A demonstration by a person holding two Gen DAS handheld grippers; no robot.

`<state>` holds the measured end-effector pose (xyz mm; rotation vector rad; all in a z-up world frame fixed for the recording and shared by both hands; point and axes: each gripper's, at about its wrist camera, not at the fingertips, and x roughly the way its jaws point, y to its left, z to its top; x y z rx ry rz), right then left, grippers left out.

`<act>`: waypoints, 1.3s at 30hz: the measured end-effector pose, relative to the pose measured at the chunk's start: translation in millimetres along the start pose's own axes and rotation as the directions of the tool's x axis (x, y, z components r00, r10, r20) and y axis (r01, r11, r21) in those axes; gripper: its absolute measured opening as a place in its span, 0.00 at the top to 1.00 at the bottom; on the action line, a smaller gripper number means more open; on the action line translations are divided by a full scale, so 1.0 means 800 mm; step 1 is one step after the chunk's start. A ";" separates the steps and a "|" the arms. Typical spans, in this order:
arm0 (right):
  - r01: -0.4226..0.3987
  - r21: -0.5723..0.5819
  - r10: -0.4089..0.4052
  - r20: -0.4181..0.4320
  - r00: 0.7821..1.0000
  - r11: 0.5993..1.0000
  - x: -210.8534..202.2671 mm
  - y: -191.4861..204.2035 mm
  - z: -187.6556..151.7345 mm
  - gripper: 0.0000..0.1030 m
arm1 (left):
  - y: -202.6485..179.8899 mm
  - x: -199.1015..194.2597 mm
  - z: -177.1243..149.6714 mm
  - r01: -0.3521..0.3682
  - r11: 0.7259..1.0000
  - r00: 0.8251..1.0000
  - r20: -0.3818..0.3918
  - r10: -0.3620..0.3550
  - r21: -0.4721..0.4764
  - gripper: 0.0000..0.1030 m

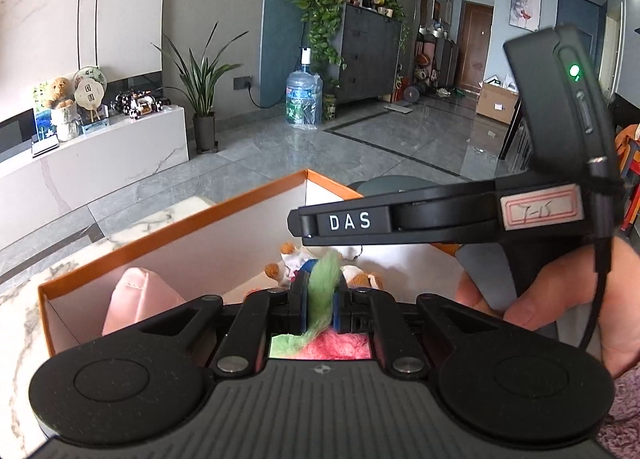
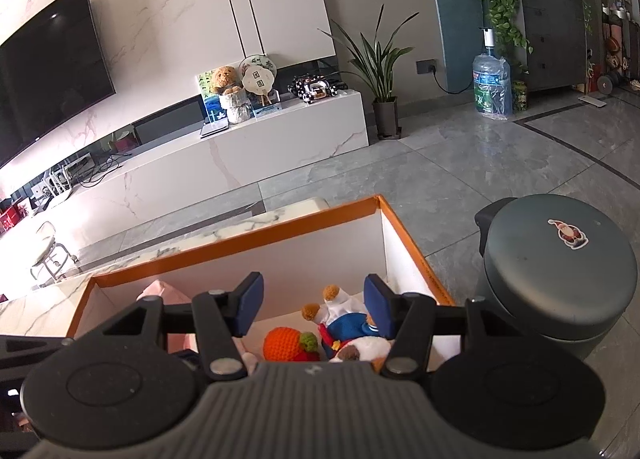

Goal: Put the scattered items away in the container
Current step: 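Open both grippers to drop the peach ball and strawberry into the box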

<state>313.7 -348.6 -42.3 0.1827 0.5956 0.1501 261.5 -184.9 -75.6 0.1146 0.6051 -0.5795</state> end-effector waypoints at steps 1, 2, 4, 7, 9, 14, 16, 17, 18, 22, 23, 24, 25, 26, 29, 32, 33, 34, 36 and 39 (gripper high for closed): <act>0.000 0.000 0.000 -0.001 1.000 1.000 0.000 0.000 0.000 0.43 | 0.000 0.003 -0.001 -0.004 1.000 1.000 -0.005 0.004 -0.005 0.87; 0.000 0.001 0.000 -0.001 1.000 1.000 -0.001 -0.001 -0.001 0.43 | 0.001 0.005 -0.002 -0.009 1.000 1.000 -0.008 0.009 -0.010 0.87; 0.001 -0.003 -0.001 -0.002 1.000 1.000 -0.002 0.000 -0.002 0.43 | 0.004 0.009 -0.003 -0.020 1.000 1.000 -0.015 0.020 -0.023 0.87; 0.005 -0.011 -0.005 -0.001 1.000 1.000 -0.003 0.001 -0.002 0.43 | 0.005 0.011 -0.004 -0.029 0.999 0.999 -0.031 0.028 -0.032 0.85; 0.006 -0.016 -0.006 -0.002 1.000 1.000 -0.003 0.002 -0.002 0.43 | 0.005 0.011 -0.006 -0.038 0.999 0.999 -0.035 0.036 -0.038 0.72; 0.005 -0.032 -0.005 -0.006 1.000 0.999 -0.004 0.006 -0.005 0.43 | 0.006 0.009 -0.006 -0.051 0.998 0.998 -0.042 0.049 -0.038 0.54; 0.006 -0.037 -0.006 -0.003 1.000 0.999 -0.005 0.007 -0.006 0.43 | 0.004 0.006 -0.005 -0.053 0.998 0.998 -0.042 0.051 -0.040 0.52; 0.007 -0.039 -0.007 -0.001 1.000 0.999 -0.006 0.008 -0.006 0.43 | 0.004 0.004 -0.005 -0.055 0.998 0.998 -0.042 0.053 -0.041 0.52; 0.007 -0.041 -0.007 0.001 1.000 0.999 -0.007 0.009 -0.007 0.43 | 0.004 0.003 -0.004 -0.058 0.997 0.997 -0.043 0.056 -0.043 0.51; 0.008 -0.039 -0.008 0.008 1.000 0.999 -0.012 0.012 -0.008 0.42 | 0.004 -0.008 -0.002 -0.073 0.996 0.997 -0.034 0.071 -0.047 0.45; 0.010 -0.036 -0.009 0.014 1.000 0.999 -0.015 0.013 -0.008 0.40 | 0.004 -0.012 -0.001 -0.076 0.996 0.997 -0.030 0.075 -0.047 0.43; 0.013 -0.032 -0.013 0.024 1.000 0.999 -0.018 0.014 -0.007 0.39 | 0.004 -0.015 0.000 -0.080 0.996 0.996 -0.027 0.079 -0.047 0.43; 0.018 -0.029 -0.017 0.034 0.999 0.999 -0.021 0.015 -0.007 0.38 | 0.004 -0.019 0.001 -0.084 0.995 0.996 -0.024 0.083 -0.047 0.43; 0.020 -0.026 -0.019 0.044 0.999 0.999 -0.024 0.016 -0.007 0.38 | 0.004 -0.024 0.001 -0.086 0.995 0.996 -0.020 0.085 -0.048 0.43; 0.023 -0.021 -0.021 0.078 0.997 1.000 -0.036 0.024 -0.006 0.35 | 0.004 -0.040 0.001 -0.098 0.994 0.995 -0.009 0.098 -0.049 0.39; 0.025 -0.025 -0.023 0.107 0.994 0.999 -0.048 0.034 -0.006 0.33 | 0.005 -0.058 -0.001 -0.117 0.992 0.993 0.001 0.117 -0.054 0.38; 0.026 -0.027 -0.022 0.116 0.993 0.999 -0.052 0.037 -0.006 0.33 | 0.007 -0.065 -0.002 -0.125 0.990 0.992 0.006 0.126 -0.058 0.38; 0.026 -0.031 -0.022 0.127 0.992 0.999 -0.058 0.041 -0.006 0.33 | 0.009 -0.074 -0.003 -0.134 0.989 0.991 0.013 0.135 -0.063 0.38; 0.027 -0.039 -0.021 0.150 0.989 0.999 -0.070 0.050 -0.008 0.32 | 0.013 -0.090 -0.005 -0.151 0.986 0.988 0.026 0.153 -0.075 0.38; 0.018 -0.040 -0.011 0.176 0.984 0.999 -0.089 0.065 -0.013 0.32 | 0.019 -0.115 -0.009 -0.176 0.980 0.982 0.045 0.181 -0.092 0.38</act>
